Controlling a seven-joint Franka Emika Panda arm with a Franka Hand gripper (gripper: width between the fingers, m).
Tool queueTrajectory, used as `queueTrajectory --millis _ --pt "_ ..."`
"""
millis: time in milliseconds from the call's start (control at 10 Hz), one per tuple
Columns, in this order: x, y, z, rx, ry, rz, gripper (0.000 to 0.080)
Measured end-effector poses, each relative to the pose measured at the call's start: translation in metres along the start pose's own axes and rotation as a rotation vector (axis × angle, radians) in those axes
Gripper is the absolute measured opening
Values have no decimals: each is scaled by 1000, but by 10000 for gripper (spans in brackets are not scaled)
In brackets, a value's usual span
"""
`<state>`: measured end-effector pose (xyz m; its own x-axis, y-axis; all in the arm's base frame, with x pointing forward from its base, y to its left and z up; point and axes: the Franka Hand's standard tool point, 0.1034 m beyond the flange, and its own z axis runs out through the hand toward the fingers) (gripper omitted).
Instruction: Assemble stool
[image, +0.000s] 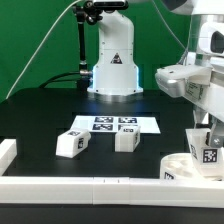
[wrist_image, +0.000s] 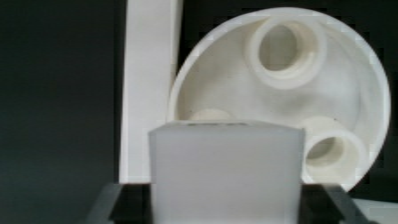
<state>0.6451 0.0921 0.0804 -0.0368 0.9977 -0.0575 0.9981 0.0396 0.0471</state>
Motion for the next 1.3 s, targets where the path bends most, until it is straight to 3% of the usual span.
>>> queueTrajectory --millis 100,300,1000,1300 --pt "0 -1 0 11 4 76 337" --pt "-2 -6 1 60 4 367 337" --pt "0 -4 1 60 17 884 338" --pt "0 -6 2 95 82 1273 338"
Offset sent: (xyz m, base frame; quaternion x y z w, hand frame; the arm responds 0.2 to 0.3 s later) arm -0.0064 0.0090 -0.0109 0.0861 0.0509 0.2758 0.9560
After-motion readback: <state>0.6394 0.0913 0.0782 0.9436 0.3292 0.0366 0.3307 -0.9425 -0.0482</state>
